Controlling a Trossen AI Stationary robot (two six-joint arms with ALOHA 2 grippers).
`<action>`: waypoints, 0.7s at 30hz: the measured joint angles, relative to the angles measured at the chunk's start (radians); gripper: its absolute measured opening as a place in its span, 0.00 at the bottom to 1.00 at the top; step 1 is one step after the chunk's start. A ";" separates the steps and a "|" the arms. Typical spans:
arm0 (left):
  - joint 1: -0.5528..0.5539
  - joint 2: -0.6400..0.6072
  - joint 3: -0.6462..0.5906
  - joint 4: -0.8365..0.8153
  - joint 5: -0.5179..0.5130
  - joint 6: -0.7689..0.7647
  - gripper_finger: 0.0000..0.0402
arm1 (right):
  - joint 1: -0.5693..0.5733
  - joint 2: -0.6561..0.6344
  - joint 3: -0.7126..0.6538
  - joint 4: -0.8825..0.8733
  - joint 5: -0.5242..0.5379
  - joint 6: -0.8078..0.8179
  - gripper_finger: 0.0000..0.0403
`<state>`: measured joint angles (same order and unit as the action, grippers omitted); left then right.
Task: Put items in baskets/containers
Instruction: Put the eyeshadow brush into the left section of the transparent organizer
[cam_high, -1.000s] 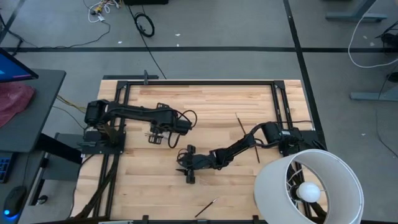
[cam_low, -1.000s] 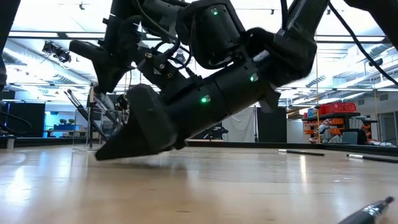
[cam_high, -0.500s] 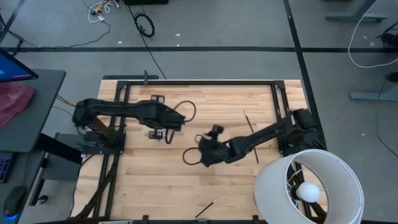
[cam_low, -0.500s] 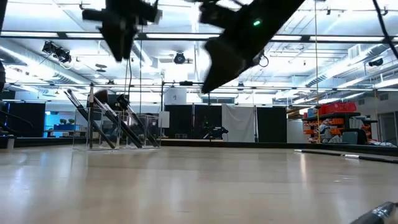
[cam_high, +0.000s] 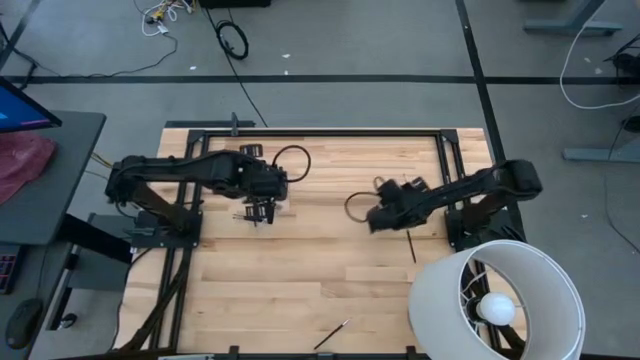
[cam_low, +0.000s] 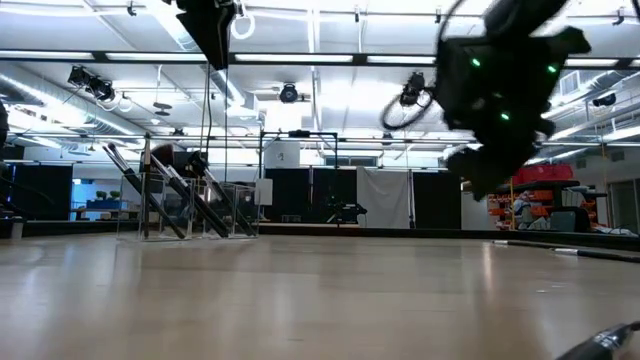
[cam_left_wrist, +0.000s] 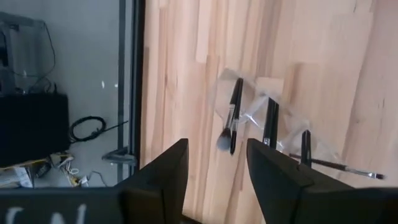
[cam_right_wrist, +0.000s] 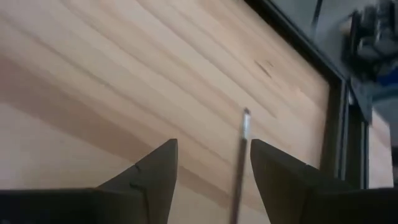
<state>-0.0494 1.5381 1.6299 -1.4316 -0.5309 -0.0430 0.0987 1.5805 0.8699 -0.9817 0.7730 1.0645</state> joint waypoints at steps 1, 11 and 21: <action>0.000 0.003 -0.001 0.004 0.001 0.009 0.42 | -0.025 -0.030 -0.039 0.012 -0.011 -0.002 0.51; 0.001 0.013 -0.001 0.073 0.012 0.056 0.42 | -0.313 -0.358 -0.311 0.200 -0.162 -0.247 0.51; 0.000 0.013 -0.001 0.075 0.012 0.055 0.42 | -0.617 -0.370 -0.529 0.615 -0.344 -0.417 0.51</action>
<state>-0.0490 1.5513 1.6291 -1.3567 -0.5186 0.0124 -0.5181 1.2110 0.3413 -0.3666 0.4289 0.6472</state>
